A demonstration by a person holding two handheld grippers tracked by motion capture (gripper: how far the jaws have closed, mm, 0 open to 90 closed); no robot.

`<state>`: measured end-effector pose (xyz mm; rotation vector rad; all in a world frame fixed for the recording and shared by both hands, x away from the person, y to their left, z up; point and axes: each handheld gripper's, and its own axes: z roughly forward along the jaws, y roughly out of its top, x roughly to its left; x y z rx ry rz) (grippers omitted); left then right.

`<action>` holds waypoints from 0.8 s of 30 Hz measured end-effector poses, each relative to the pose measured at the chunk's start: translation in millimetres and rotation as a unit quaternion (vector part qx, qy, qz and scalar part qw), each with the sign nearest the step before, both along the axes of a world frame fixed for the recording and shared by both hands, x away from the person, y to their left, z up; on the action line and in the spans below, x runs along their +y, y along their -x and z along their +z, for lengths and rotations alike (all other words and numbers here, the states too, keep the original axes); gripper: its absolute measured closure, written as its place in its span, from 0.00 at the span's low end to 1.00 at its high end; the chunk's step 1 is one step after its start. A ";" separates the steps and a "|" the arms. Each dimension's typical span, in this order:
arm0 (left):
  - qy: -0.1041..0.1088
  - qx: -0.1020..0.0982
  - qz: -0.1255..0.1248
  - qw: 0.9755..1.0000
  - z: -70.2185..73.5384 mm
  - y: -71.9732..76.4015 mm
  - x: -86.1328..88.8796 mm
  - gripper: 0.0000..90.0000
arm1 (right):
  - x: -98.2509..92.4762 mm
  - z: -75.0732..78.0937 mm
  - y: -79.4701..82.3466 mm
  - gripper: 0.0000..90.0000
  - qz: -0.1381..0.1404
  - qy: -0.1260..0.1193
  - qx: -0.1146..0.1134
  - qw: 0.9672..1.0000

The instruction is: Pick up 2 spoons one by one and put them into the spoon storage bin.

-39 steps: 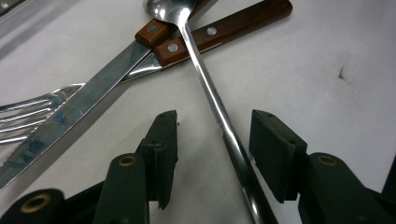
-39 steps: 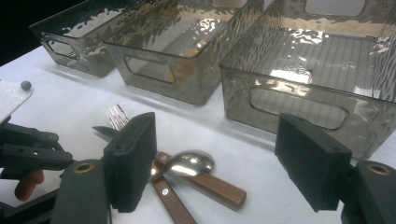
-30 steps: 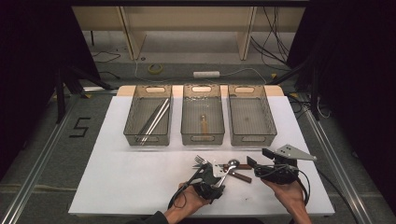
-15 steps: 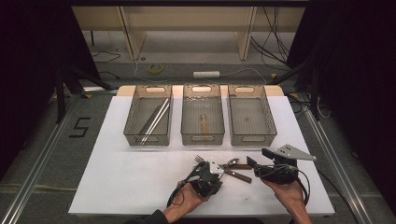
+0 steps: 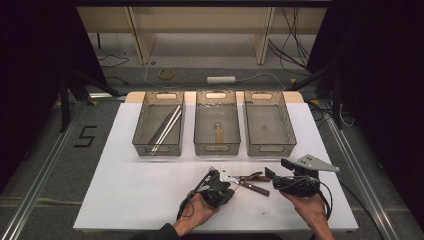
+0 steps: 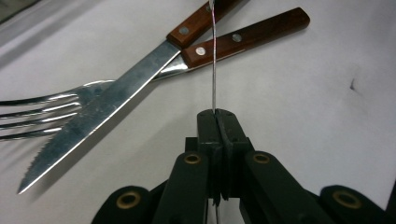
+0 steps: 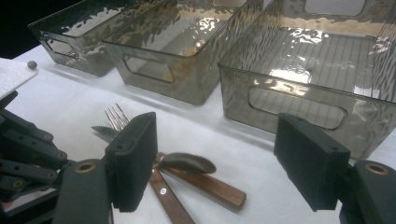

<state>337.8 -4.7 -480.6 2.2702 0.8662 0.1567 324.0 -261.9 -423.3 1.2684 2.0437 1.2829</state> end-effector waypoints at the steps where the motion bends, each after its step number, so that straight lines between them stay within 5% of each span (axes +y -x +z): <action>1: 0.004 0.001 0.001 1.000 0.6 -1.1 1.7 0.99 | -0.3 0.2 0.1 0.35 0.000 -0.001 0.000 1.000; 24: 0.054 -0.032 0.037 0.997 36.1 -19.8 38.9 0.99 | 0.5 0.0 0.5 0.31 -0.001 -0.005 -0.003 1.000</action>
